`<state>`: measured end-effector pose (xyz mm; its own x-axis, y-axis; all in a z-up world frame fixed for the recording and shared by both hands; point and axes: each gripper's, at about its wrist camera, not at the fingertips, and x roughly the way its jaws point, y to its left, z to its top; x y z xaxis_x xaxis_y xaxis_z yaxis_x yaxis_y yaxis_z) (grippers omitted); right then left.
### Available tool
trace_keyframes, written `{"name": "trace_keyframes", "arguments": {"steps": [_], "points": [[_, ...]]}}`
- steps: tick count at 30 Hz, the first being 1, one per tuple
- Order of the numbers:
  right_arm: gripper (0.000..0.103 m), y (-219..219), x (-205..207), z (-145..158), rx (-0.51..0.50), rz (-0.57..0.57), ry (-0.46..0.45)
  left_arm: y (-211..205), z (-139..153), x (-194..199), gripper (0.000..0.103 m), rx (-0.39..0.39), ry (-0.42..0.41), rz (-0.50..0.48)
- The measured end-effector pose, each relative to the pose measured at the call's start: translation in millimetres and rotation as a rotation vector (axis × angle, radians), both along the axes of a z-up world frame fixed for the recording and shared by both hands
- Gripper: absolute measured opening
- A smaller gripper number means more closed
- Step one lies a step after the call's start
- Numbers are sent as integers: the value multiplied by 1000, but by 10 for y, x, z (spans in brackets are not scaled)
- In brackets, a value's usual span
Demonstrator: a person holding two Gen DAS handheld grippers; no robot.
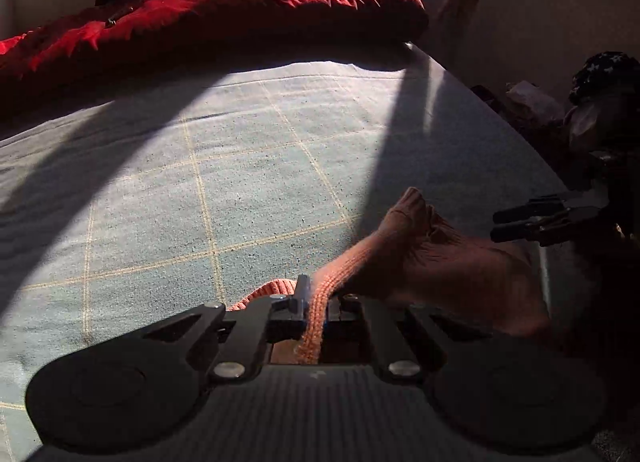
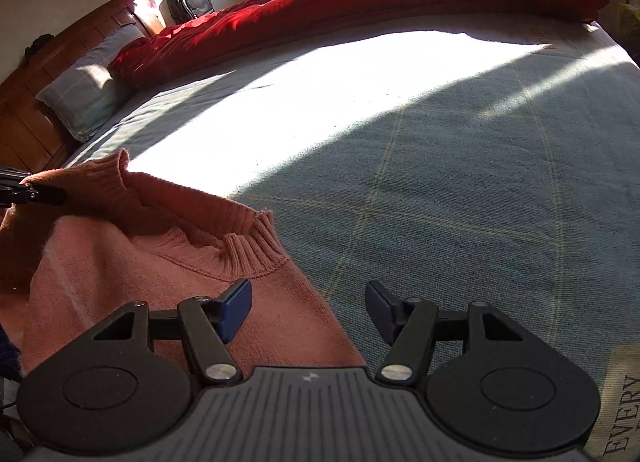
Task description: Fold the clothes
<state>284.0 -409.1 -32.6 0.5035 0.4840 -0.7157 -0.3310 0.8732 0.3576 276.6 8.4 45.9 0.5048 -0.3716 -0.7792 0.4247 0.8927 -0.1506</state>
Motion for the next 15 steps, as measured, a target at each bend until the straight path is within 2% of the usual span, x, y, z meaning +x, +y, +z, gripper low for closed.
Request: {"name": "trace_keyframes", "arguments": {"steps": [3, 7, 11, 15], "points": [[67, 0, -41, 93, 21, -4, -16, 96, 182, -301, 3, -11, -59, 8], [67, 71, -141, 204, 43, 25, -38, 266, 222, -622, 3, -27, -68, 40], [68, 185, -227, 303, 31, 74, -72, 466, 85, -900, 3, -33, -49, 88], [74, 287, -216, 361, 6, 128, -109, 698, -118, -1047, 3, -45, 2, 159]]}}
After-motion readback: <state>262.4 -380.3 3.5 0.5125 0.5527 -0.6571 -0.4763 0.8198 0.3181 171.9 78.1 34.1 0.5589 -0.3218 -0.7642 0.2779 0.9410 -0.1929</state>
